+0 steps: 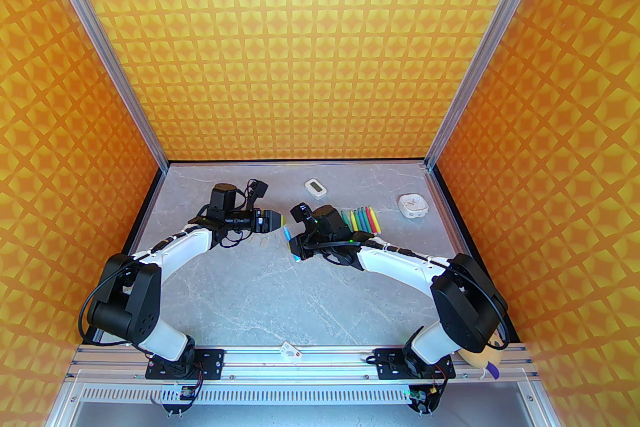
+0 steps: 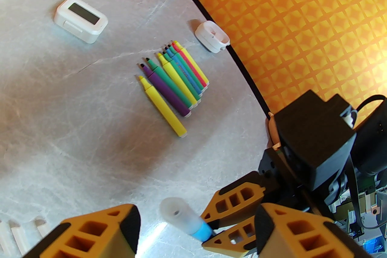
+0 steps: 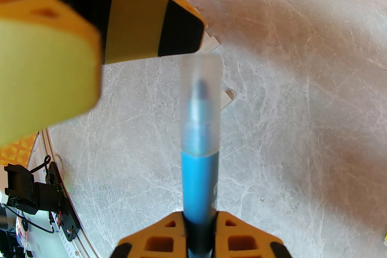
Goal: Open the pen caps
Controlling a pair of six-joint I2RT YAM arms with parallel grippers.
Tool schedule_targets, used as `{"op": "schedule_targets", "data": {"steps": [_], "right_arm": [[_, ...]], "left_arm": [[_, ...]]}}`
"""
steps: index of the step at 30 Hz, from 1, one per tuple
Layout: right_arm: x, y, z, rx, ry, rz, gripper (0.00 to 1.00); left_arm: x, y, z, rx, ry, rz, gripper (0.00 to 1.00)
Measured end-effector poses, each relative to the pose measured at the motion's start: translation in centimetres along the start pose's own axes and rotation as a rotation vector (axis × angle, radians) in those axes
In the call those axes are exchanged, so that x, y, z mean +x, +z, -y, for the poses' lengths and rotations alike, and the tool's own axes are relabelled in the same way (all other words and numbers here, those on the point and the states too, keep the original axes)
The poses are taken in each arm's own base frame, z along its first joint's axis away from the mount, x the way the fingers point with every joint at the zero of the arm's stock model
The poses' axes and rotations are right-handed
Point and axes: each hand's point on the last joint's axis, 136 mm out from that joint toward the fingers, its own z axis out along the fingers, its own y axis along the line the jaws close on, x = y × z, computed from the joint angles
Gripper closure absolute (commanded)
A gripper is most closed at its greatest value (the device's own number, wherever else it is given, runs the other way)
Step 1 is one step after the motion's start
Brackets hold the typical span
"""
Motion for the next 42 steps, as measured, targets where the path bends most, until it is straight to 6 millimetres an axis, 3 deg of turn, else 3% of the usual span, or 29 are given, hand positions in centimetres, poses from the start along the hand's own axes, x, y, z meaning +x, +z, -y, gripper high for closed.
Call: {"op": "schedule_targets", "data": {"steps": [5,18,36,39,42], "right_arm": [[0.0,0.0,0.0,0.0,0.0,0.0,1.0],[-0.6,-0.6,-0.3,-0.003,-0.018,0.022,1.0],[-1.5,-0.8,-0.5,0.0,-0.046,0.042,1.0],[-1.4,-0.8,-0.5,0.004,-0.048,0.039,0.91],[-1.4,-0.8,-0.4,0.009,-0.052,0.039,0.74]], "left_arm": [[0.2,0.6,0.1,0.015,-0.022,-0.006,0.45],[0.5,1.5,-1.0,0.017,-0.089,-0.014,0.51],[0.5,1.5,-0.4,0.045,-0.113,-0.018,0.77],[0.5,1.6,-0.2,0.056,-0.117,-0.022,0.85],[0.4,1.6,-0.1,0.059,-0.12,-0.021,0.89]]}}
